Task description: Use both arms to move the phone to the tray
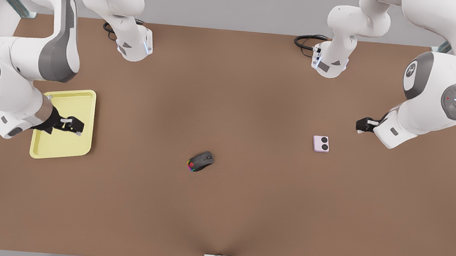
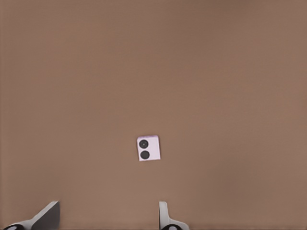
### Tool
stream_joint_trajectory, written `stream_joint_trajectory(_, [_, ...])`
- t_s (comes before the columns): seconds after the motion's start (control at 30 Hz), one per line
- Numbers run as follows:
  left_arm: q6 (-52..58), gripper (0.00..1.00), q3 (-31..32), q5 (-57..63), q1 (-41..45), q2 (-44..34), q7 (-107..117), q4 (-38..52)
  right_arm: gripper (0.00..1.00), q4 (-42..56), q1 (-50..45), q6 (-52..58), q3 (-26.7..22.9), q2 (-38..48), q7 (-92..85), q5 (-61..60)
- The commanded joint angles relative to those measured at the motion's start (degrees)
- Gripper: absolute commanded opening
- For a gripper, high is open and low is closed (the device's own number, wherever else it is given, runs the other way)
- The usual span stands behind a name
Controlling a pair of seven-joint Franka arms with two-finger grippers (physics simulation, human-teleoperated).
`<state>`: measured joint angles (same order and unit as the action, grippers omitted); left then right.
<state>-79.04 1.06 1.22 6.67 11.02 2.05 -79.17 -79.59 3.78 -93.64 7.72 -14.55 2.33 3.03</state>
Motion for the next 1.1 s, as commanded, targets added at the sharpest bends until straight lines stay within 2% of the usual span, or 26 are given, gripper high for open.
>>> stream_joint_trajectory(0.0, [0.73,1.00,0.00,0.19,0.01,-0.03,0.85,-0.10,1.00,0.05,0.00,-2.07,0.01,0.05,1.36,0.05])
stream_joint_trajectory(0.07, [-0.23,1.00,0.17,-0.43,0.10,0.14,1.11,-3.70,1.00,0.40,0.61,-2.07,0.01,0.22,1.18,-0.21])
stream_joint_trajectory(0.1, [-6.02,1.00,0.26,-0.96,0.10,1.37,1.11,-11.42,1.00,0.49,0.61,-1.89,0.01,0.58,1.18,-0.12])
stream_joint_trajectory(0.17, [-24.48,1.00,0.26,-0.96,0.54,1.37,1.82,-26.37,1.00,1.63,0.88,-1.19,-0.16,0.93,1.09,-0.21])
stream_joint_trajectory(0.3, [-52.08,1.00,0.17,-0.96,0.63,2.08,4.63,-44.92,1.00,1.63,0.70,-1.89,-0.07,0.66,1.27,-0.83])
stream_joint_trajectory(0.53, [-59.38,1.00,0.00,-4.91,0.54,4.54,9.29,-50.11,1.00,1.28,0.70,-2.07,-0.07,0.49,1.36,-0.65])
stream_joint_trajectory(1.07, [-60.26,1.00,-0.18,-3.68,0.54,10.07,6.91,-51.52,1.00,0.84,1.41,-2.51,-0.16,-0.04,1.36,-0.21])
